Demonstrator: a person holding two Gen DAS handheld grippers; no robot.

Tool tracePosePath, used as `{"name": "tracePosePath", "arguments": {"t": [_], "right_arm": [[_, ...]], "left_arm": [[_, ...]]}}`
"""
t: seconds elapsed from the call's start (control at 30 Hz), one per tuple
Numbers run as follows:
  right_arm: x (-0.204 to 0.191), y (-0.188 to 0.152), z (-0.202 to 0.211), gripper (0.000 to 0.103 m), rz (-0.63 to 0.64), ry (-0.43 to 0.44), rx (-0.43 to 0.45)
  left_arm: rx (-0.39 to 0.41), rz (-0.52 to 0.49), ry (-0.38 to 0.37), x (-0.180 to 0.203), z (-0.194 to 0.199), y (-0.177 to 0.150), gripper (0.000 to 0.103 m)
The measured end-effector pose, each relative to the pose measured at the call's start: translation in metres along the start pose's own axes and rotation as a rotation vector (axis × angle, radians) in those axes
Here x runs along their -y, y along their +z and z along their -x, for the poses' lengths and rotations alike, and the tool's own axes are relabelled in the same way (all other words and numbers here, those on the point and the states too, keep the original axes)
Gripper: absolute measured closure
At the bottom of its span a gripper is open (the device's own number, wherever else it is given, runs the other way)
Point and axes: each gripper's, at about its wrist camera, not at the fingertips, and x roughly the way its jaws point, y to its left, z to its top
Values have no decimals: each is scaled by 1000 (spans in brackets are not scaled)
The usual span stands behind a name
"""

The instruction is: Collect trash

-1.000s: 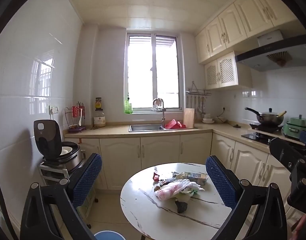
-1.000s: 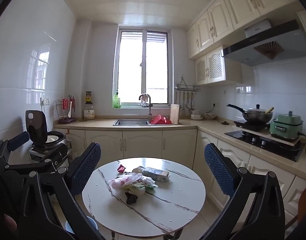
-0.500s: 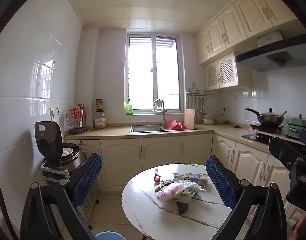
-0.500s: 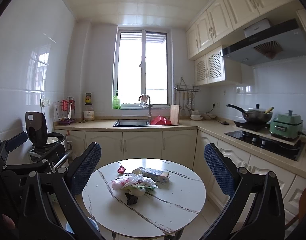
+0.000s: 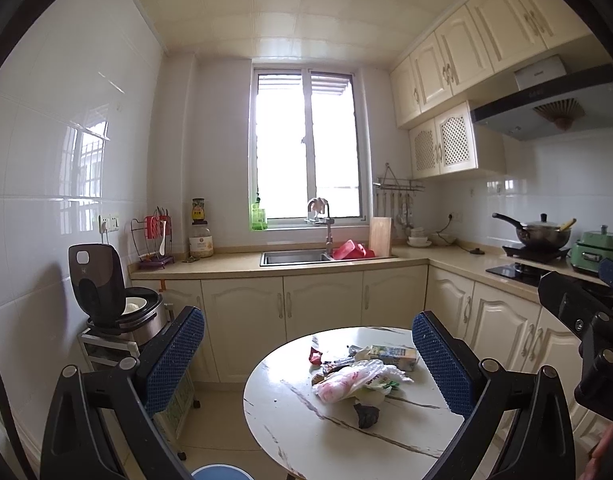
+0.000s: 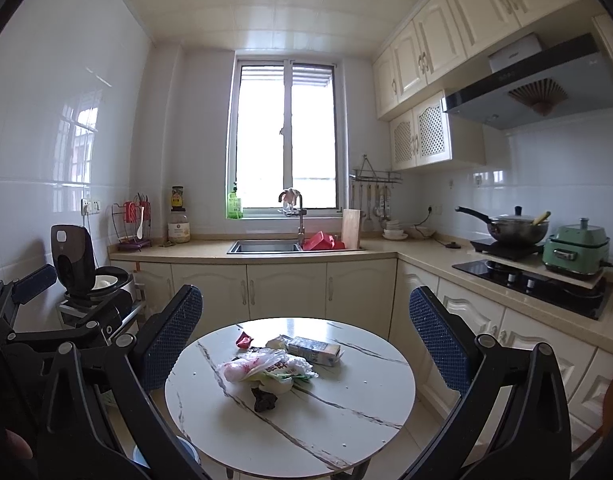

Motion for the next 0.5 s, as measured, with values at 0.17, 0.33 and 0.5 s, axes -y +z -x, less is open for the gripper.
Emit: {"name": "tracePosePath", "arguments": {"t": [0.17,0.33,0.5], "right_arm": [[1,-3,-5,0,-2,6,-2],[5,-7,-13,0,-14,12,-10],[12,-14,-30,0,-31,20,-28]], "left_arm": [[-1,-7,-2,4,-8,-2,1],[-10,-13,1,9,-23,-3,1],[-29,-17,3,14,-44,-4,1]]}}
